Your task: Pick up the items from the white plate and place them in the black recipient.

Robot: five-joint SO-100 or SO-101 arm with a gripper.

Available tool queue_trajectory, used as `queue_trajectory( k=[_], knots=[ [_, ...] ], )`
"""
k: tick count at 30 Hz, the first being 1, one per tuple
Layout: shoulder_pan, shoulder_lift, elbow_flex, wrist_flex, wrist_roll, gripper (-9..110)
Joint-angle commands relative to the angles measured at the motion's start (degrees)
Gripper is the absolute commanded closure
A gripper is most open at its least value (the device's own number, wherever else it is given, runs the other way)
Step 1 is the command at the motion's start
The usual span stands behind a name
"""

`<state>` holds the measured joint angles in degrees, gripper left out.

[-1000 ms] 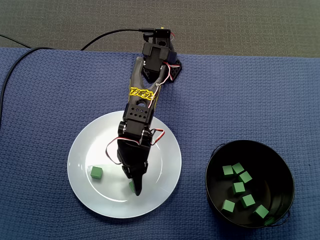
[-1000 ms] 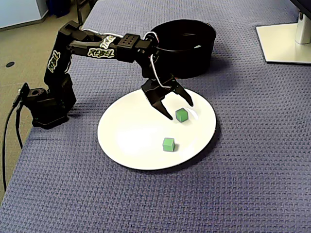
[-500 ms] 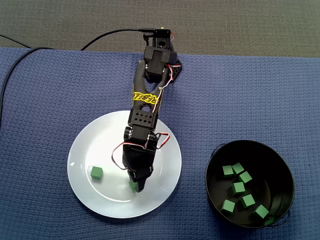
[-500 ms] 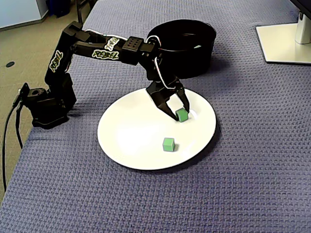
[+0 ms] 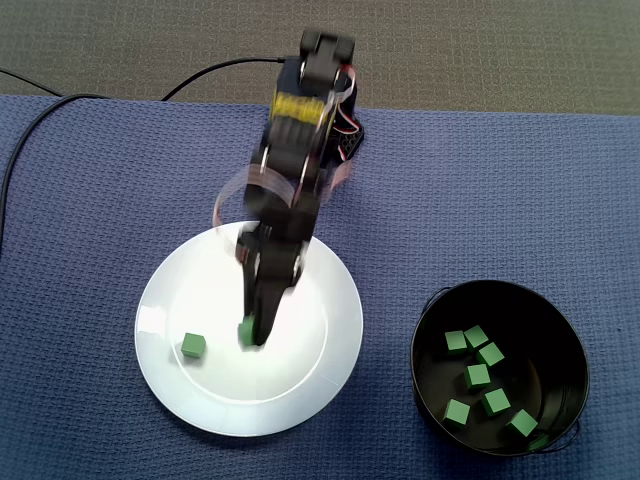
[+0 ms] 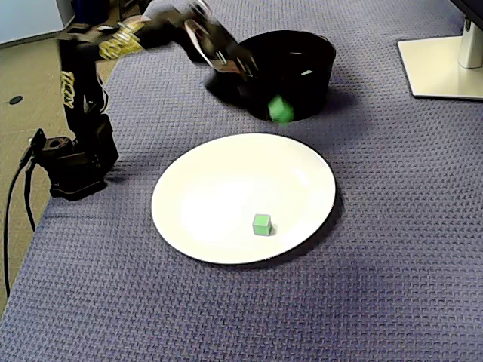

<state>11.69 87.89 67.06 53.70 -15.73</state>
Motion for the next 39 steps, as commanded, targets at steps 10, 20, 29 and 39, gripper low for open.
queue_trajectory(
  k=[10,20,29,39],
  knots=[
    [-31.11,-1.14,-3.87,-15.82,-9.23,101],
    [-38.41,-23.64,-3.43,-15.73,-12.92,91],
    [-32.52,-8.09,-8.7,4.92,-21.36,71],
    [7.47,12.83,10.46,12.92,-17.31,77]
  ],
)
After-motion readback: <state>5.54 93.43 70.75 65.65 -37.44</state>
